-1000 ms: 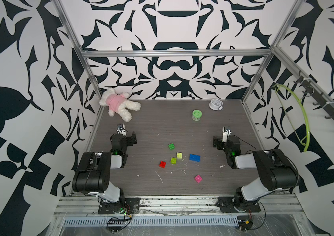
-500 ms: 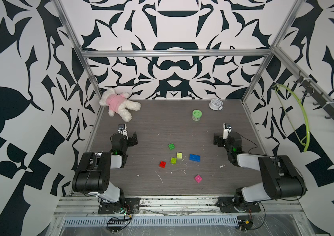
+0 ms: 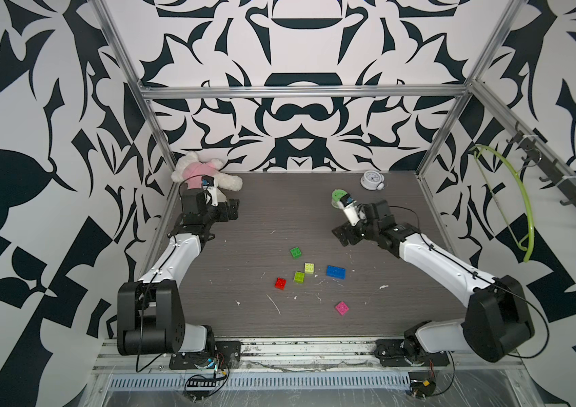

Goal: Assemble the letter y with lego
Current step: Pick up the lego brick from the center of the board.

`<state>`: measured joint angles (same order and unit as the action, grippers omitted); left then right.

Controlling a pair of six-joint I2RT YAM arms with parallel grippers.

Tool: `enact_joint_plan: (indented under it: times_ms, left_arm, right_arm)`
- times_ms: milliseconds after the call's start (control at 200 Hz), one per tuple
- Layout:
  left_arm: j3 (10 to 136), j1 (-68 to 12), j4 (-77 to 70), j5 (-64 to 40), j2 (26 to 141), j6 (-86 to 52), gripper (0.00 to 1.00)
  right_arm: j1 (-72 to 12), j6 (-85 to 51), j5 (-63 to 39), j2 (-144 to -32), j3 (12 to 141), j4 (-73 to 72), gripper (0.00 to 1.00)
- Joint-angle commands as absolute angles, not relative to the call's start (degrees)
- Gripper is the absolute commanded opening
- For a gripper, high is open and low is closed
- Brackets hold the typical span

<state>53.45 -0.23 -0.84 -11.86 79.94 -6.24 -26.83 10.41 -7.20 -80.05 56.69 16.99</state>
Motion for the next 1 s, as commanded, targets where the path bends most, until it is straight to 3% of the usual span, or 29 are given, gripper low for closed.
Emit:
enact_joint_plan:
  times_ms: [0,230,995]
  left_arm:
    - [54.2,0.0,13.7,-17.2,78.8,-10.7,0.99]
    - [39.8,5.2,-0.2,-26.1,76.0,-21.3,1.00]
    - [37.5,7.3,-2.4,-27.7,77.6,-24.6,0.96]
  right_arm:
    - [-31.8,16.2,-8.0,-81.1,60.8,28.5,0.80]
    - [-38.7,32.5,-14.5,-83.5,59.3,30.7,0.59]
    - [-44.2,38.7,-9.3,-102.5,75.2,39.9,0.54]
